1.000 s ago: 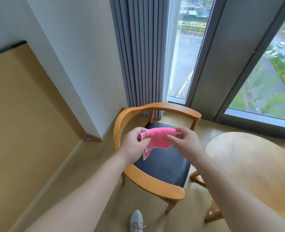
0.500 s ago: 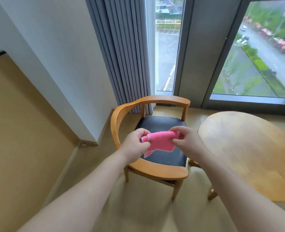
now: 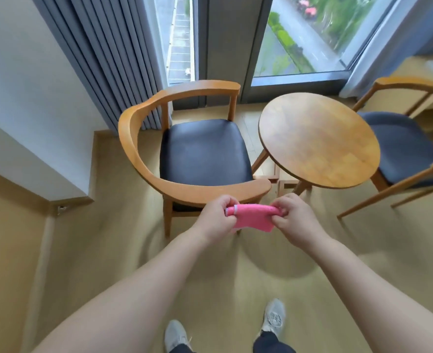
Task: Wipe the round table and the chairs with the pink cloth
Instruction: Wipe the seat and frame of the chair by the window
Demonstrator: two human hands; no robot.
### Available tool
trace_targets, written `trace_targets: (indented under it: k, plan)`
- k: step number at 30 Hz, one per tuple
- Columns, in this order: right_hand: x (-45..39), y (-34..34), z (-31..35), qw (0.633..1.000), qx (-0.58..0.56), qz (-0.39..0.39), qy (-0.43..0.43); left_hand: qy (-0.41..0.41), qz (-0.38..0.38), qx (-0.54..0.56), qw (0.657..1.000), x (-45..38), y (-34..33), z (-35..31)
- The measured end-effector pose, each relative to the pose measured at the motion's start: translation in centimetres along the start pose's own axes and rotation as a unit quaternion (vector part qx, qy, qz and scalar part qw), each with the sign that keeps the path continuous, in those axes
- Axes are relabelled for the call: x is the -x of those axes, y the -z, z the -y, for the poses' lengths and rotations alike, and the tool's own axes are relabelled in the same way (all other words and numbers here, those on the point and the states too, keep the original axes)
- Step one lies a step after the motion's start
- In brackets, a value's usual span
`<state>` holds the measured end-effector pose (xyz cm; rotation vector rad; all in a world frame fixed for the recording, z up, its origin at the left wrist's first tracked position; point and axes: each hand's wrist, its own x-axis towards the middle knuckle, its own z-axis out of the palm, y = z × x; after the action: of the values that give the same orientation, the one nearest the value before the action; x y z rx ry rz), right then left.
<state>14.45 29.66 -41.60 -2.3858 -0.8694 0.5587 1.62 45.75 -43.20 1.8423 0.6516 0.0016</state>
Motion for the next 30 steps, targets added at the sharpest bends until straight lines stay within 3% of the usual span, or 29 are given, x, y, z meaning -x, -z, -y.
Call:
trace_targets:
  k: [6,16,20,24,30]
  plan:
    - [2.9,-3.5,-7.0,0.998,0.003,0.023,-0.067,0.013,0.062,-0.003,0.998,0.1,-6.5,5.1]
    - [-3.9,-17.5,-24.6,0.996,-0.05,-0.037,-0.058,0.001,-0.025,0.007,1.0,-10.0,-18.2,20.7]
    - [-8.0,-22.4,-29.5,0.984,-0.059,-0.166,-0.032,-0.109,-0.089,-0.064,0.988,-15.8,-21.2,25.4]
    - [-12.3,-26.2,-32.3,0.954,-0.075,-0.289,0.037,-0.232,-0.17,-0.058,0.956,-20.4,-22.7,28.7]
    - [-16.0,-29.6,-34.0,0.9,-0.132,-0.402,0.108,-0.32,-0.188,-0.07,0.926,-24.6,-23.1,31.4]
